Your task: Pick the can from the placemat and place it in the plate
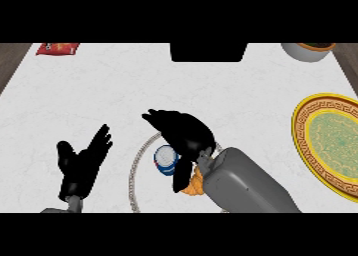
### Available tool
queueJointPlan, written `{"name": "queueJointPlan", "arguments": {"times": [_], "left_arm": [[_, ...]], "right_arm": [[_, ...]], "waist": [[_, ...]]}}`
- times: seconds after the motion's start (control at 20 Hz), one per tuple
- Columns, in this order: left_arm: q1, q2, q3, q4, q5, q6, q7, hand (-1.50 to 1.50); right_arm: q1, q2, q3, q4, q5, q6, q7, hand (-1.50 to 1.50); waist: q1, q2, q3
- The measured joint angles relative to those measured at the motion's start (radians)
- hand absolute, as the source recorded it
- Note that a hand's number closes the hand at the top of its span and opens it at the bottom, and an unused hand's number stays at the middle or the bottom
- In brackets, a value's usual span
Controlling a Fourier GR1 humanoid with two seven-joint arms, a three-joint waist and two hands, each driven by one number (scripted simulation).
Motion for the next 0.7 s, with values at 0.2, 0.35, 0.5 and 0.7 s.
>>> {"name": "queueJointPlan", "arguments": {"times": [0.2, 0.35, 0.5, 0.7], "left_arm": [[-0.015, -0.003, 0.023, 0.0, -0.008, -0.015, 0.016, 0.0], [-0.01, -0.006, 0.034, 0.015, -0.013, -0.035, -0.001, 0.0], [-0.017, -0.013, 0.045, 0.021, -0.017, -0.044, -0.005, 0.0], [-0.012, -0.024, 0.051, 0.01, -0.033, -0.043, 0.007, 0.0]], "right_arm": [[0.041, 0.022, 0.02, -0.003, 0.047, -0.009, -0.009, -1.5], [0.024, 0.03, 0.016, 0.031, 0.082, -0.014, -0.013, -1.5], [0.025, 0.034, 0.057, 0.061, 0.113, -0.054, 0.004, -1.5], [0.032, 0.036, 0.068, 0.087, 0.154, -0.069, 0.001, -1.5]], "waist": [[0.0, 0.0, 0.0], [0.001, 0.0, 0.0], [0.002, 0.001, 0.0], [0.002, 0.001, 0.0]]}}
